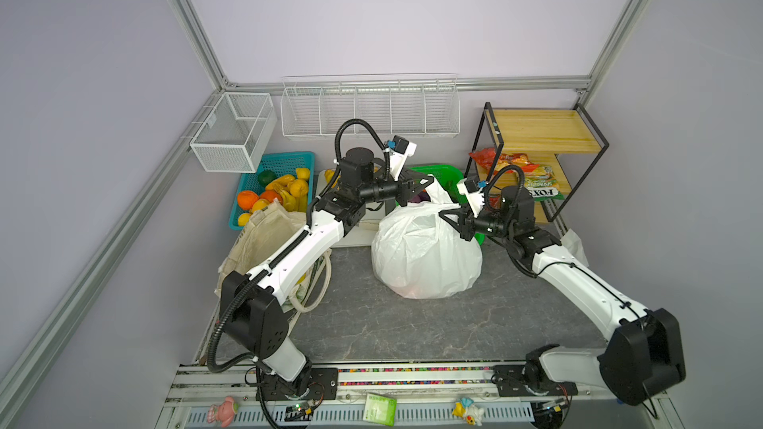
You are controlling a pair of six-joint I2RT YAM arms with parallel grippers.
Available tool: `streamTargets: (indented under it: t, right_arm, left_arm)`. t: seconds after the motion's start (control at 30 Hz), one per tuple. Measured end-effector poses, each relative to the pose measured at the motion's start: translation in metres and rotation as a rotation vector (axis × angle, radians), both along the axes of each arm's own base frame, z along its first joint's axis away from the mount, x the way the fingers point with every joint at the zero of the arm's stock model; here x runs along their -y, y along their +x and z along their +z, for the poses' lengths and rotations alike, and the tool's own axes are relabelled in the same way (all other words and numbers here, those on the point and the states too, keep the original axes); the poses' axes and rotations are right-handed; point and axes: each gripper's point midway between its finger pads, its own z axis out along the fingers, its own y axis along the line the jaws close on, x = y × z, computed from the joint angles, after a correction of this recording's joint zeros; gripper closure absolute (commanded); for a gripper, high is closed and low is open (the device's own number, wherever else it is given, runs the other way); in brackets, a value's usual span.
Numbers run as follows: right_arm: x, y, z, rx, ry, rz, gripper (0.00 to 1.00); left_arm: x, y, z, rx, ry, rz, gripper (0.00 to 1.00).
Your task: Place the mixed food into the grocery bags and tie them
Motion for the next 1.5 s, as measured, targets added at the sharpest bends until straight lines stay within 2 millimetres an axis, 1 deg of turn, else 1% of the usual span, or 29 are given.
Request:
streamTargets:
  t: [0.17,0.3,0.37,0.43,0.5,0.73,0.93,1.03,1.13,1.27,1.3,1.37,1.5]
  right_arm:
    - [0.001,0.007,-0.001,-0.092,0.032,-0.052,0.93]
    - [0.0,0.011,-0.003,-0.154,0.059,-0.077,0.94]
    - [-0.001,0.01,-0.004,-0.175,0.067,-0.079,0.94]
    - [-0.003,0.01,-0.003,-0.181,0.074,-0.076,0.94]
    - [-0.005,0.009,-0.002,-0.174,0.077,-0.07,0.94]
    - [-0.007,0.007,0.0,-0.139,0.072,-0.041,0.92]
    - [-0.007,0.006,-0.004,-0.07,0.031,-0.02,0.83]
    - [-0.005,0.007,-0.008,-0.037,-0.005,-0.016,0.77]
    - [-0.002,0.006,-0.013,-0.019,-0.042,-0.017,0.68]
    - [0.003,0.004,-0.019,-0.003,-0.099,-0.021,0.48]
    - [0.006,0.003,-0.02,0.0,-0.115,-0.026,0.45]
    - [0.01,0.002,-0.021,0.012,-0.143,-0.027,0.4]
    - [0.015,-0.002,-0.018,0.036,-0.197,-0.018,0.33]
  left_arm:
    - [-0.013,-0.021,-0.028,0.059,0.029,0.031,1.0]
    - [-0.011,-0.041,-0.06,0.128,0.095,0.035,1.0]
    - [-0.008,-0.045,-0.077,0.146,0.133,0.036,1.0]
    - [-0.007,-0.043,-0.09,0.155,0.166,0.049,1.0]
    - [-0.007,-0.036,-0.099,0.166,0.193,0.07,1.0]
    - [-0.004,-0.024,-0.114,0.208,0.232,0.094,1.0]
    - [-0.002,-0.019,-0.124,0.22,0.262,0.096,1.0]
    - [-0.003,-0.018,-0.126,0.223,0.276,0.1,1.0]
    - [-0.004,-0.018,-0.129,0.224,0.288,0.101,1.0]
    - [-0.004,-0.018,-0.13,0.229,0.296,0.098,1.0]
    - [-0.004,-0.018,-0.13,0.231,0.296,0.098,1.0]
    - [-0.004,-0.018,-0.13,0.234,0.297,0.098,1.0]
    - [-0.004,-0.018,-0.129,0.234,0.298,0.097,1.0]
